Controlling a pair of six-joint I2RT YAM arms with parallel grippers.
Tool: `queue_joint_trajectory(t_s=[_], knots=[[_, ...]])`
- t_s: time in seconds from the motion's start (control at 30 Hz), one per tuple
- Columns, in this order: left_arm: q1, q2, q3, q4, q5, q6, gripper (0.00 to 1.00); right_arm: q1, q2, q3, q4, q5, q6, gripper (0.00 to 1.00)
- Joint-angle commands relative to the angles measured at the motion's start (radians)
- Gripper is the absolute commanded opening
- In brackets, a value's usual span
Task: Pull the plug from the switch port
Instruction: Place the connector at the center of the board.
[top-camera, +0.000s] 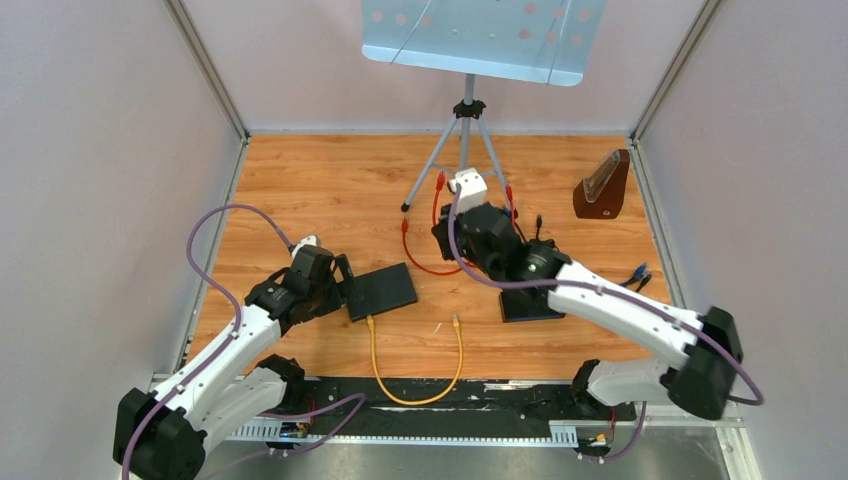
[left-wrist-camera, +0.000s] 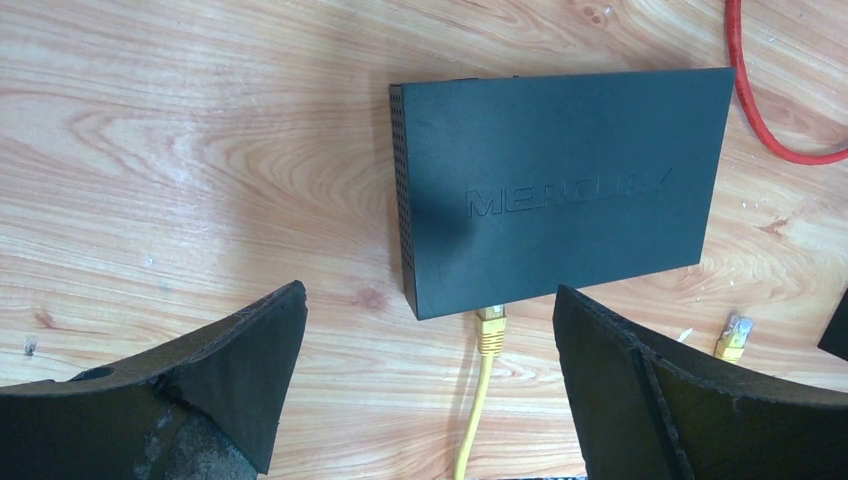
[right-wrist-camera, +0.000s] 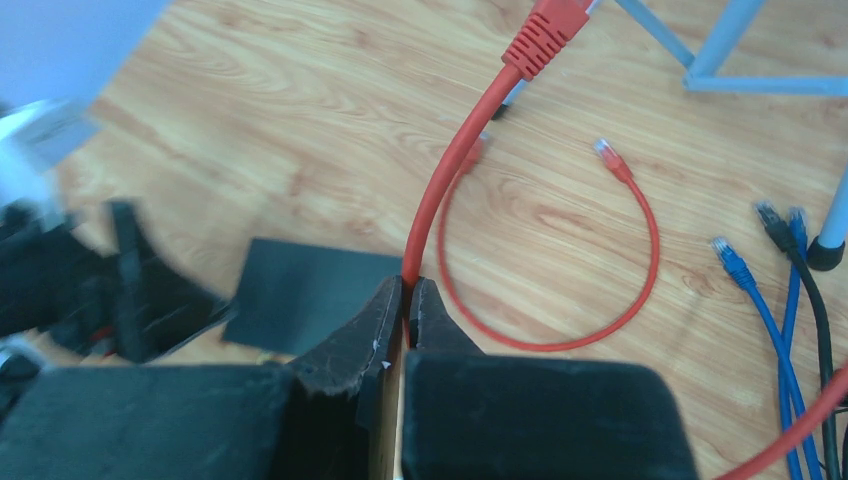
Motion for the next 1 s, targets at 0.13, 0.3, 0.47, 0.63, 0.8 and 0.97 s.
queue_joint_trajectory(t_s=[0.13, 0.3, 0.47, 0.63, 0.8, 0.97], knots=[[-0.003, 0.0, 0.012, 0.013, -0.001, -0.015, 1.0, -0.034, 0.401, 0.227, 0.112, -0.054, 0.035, 0.0], [-0.003, -0.005, 0.018, -0.01, -0.01, -0.007, 1.0, -0.039, 0.593, 0.369, 0.003, -0.049, 0.143, 0.0], [-0.003, -0.017, 0.015, -0.029, -0.018, 0.001, 1.0, -0.05, 0.608, 0.396, -0.038, -0.031, 0.218, 0.02], [-0.003, -0.014, 0.019, -0.022, -0.017, 0.001, 1.0, -0.089, 0.618, 0.402, -0.054, -0.113, 0.25, 0.04], [-0.003, -0.006, 0.041, -0.018, 0.001, 0.005, 1.0, -0.125, 0.627, 0.41, -0.101, -0.139, 0.288, 0.15], [-0.003, -0.016, 0.036, -0.029, -0.006, 0.005, 1.0, -0.128, 0.635, 0.435, -0.201, -0.123, 0.284, 0.26]])
